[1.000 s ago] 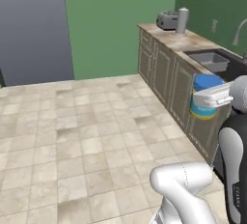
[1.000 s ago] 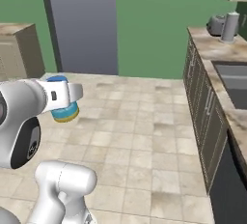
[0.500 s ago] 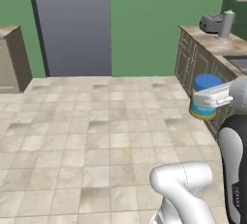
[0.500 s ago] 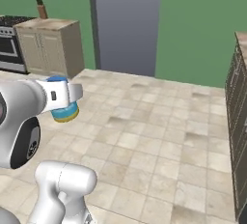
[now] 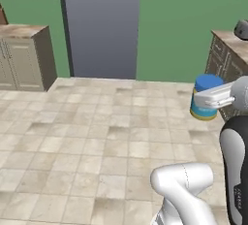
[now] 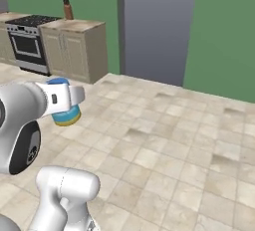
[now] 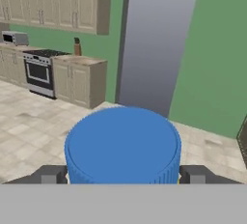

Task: Take 2 condiments from the cabinet and move them on the counter near the stove.Make sure the condiments are lined up with each other, next to each other.

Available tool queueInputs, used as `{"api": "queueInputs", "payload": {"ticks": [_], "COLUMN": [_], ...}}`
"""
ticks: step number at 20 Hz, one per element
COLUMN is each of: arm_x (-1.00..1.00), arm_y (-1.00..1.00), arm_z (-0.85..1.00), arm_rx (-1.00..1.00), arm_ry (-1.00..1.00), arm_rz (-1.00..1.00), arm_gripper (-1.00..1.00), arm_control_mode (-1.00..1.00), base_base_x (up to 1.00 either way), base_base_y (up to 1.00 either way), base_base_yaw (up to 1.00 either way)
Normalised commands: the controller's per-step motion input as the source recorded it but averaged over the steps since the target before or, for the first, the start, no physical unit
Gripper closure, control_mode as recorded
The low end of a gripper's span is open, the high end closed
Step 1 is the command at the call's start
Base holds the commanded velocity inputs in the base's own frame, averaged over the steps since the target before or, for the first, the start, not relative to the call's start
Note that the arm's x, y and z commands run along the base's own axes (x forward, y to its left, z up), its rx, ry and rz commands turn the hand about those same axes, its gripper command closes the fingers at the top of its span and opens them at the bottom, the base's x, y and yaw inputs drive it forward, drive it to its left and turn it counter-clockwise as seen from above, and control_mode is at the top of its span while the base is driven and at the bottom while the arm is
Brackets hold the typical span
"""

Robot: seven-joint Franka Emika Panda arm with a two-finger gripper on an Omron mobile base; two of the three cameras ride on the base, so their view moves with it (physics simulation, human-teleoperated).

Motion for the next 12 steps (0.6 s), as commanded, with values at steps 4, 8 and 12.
{"api": "queueInputs", "payload": {"ticks": [4,8,12], "arm_x": [0.0,0.0,0.0], "arm_y": [0.0,0.0,0.0], "arm_z": [0.0,0.0,0.0], "arm_rx": [0.0,0.0,0.0], "arm_ry": [0.0,0.0,0.0], "arm_rz": [0.0,0.0,0.0], "arm_gripper": [1.0,1.0,1.0], "arm_control_mode": [1.0,1.0,1.0], "base_base_x": [1.0,1.0,1.0], "base_base_y": [0.0,0.01,0.16], "base_base_yaw": [0.15,0.12,0.1]}}
